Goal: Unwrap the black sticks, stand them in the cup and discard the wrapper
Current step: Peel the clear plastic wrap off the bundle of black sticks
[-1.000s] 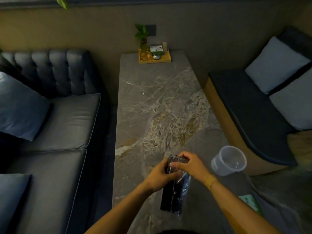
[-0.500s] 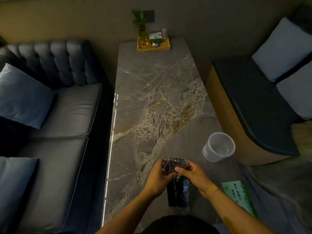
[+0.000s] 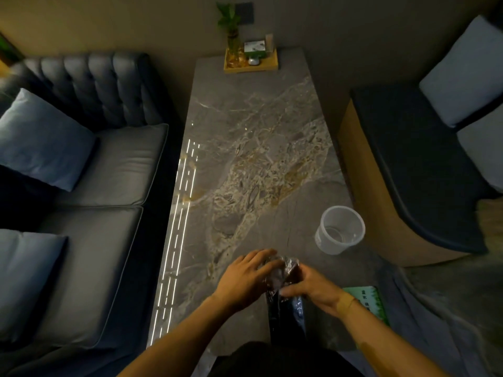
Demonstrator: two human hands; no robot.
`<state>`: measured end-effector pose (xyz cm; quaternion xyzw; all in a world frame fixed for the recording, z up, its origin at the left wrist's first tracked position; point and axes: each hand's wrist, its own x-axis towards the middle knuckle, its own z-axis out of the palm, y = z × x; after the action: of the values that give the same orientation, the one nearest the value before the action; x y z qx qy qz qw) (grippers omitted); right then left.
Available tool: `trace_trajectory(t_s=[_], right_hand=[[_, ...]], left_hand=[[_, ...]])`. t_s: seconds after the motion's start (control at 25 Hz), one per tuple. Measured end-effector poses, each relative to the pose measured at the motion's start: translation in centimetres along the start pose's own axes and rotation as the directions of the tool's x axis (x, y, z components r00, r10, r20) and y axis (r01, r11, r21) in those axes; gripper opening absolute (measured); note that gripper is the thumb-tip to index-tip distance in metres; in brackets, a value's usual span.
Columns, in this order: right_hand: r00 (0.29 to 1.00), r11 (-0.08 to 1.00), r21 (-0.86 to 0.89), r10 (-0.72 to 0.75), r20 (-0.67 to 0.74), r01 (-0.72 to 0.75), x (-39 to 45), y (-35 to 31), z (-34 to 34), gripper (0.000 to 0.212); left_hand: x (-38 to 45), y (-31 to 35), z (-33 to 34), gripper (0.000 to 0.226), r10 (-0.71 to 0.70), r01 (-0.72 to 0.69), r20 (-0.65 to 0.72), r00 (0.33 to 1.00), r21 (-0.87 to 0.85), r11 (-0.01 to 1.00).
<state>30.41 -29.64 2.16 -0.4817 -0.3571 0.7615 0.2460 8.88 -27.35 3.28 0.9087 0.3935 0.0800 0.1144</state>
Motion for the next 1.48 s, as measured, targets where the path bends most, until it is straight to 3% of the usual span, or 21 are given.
trace_trajectory(t_s=[0.16, 0.24, 0.32, 0.44, 0.56, 0.64, 0.72, 0.84, 0.92, 0.96, 1.04, 1.12, 1.2, 1.36, 1.48], right_hand=[[0.997, 0.994, -0.111, -0.025, -0.077, 0.016, -0.7, -0.3, 0.1, 0.055], [0.99, 0.991, -0.124, -0.057, -0.131, 0.041, -0.7, -0.2, 0.6, 0.043], [0.989, 0.991, -0.125, -0.058, -0.134, 0.041, -0.6, -0.1, 0.7, 0.04], [0.994, 0.988, -0.155, -0.021, -0.105, 0.005, -0.4, -0.1, 0.6, 0.04], [0.995, 0.989, -0.149, -0.015, -0.102, 0.0, -0.1, 0.1, 0.7, 0.04], [0.993, 0.992, -0.129, -0.034, -0.116, 0.019, 0.0, 0.1, 0.7, 0.042], [0.99, 0.991, -0.13, -0.046, -0.131, 0.029, 0.1, -0.1, 0.6, 0.043], [0.99, 0.985, -0.171, -0.045, -0.131, 0.022, 0.2, 0.0, 1.0, 0.044], [0.972, 0.981, -0.185, -0.097, -0.214, 0.058, -0.1, 0.1, 1.9, 0.053], [0.934, 0.969, -0.23, -0.166, -0.318, 0.093, -0.3, -0.1, 2.6, 0.06], [0.762, 0.843, -0.511, -0.438, -0.476, 0.166, -0.8, -0.7, 3.5, 0.062], [0.633, 0.593, -0.778, -0.687, -0.358, 0.204, -1.2, -1.6, 4.3, 0.05], [0.651, 0.526, -0.824, -0.704, -0.283, 0.21, -1.3, -2.8, 5.2, 0.047], [0.728, 0.641, -0.749, -0.592, -0.345, 0.167, -1.1, -3.6, 5.3, 0.058], [0.721, 0.656, -0.733, -0.596, -0.355, 0.181, -1.2, -3.4, 5.2, 0.05]], left_hand=[[0.8, 0.8, -1.1, 0.031, -0.125, 0.105, -0.08, 0.989, -0.226, 0.969], [2.0, 1.1, -1.6, 0.021, -0.289, 0.222, -0.079, 0.954, -0.458, 0.86], [3.4, 0.9, -2.1, 0.012, -0.463, 0.349, 0.004, 0.887, -0.662, 0.664], [4.8, 0.2, -2.1, 0.013, -0.623, 0.475, 0.237, 0.746, -0.844, 0.248], [4.0, 0.4, -1.3, 0.03, -0.637, 0.474, 0.447, 0.628, -0.869, -0.143], [2.8, 0.5, -0.7, 0.031, -0.578, 0.465, 0.518, 0.63, -0.848, -0.253], [1.8, 0.5, -0.2, 0.023, -0.542, 0.441, 0.526, 0.656, -0.849, -0.29], [1.2, 0.7, -0.3, 0.004, -0.584, 0.413, 0.496, 0.643, -0.866, -0.281], [1.2, 0.9, -0.2, 0.01, -0.624, 0.394, 0.462, 0.631, -0.883, -0.255], [1.2, 1.0, -0.2, 0.011, -0.639, 0.384, 0.441, 0.63, -0.892, -0.238], [1.3, 1.0, -0.3, 0.009, -0.655, 0.369, 0.406, 0.637, -0.907, -0.204], [1.4, 1.1, -0.3, 0.008, -0.656, 0.353, 0.383, 0.65, -0.917, -0.186], [1.6, 1.2, -0.3, 0.008, -0.639, 0.337, 0.371, 0.674, -0.924, -0.181], [1.5, 1.1, -0.5, 0.004, -0.601, 0.307, 0.353, 0.717, -0.934, -0.181], [1.5, 1.2, -1.0, 0.012, -0.563, 0.297, 0.333, 0.756, -0.942, -0.159]])
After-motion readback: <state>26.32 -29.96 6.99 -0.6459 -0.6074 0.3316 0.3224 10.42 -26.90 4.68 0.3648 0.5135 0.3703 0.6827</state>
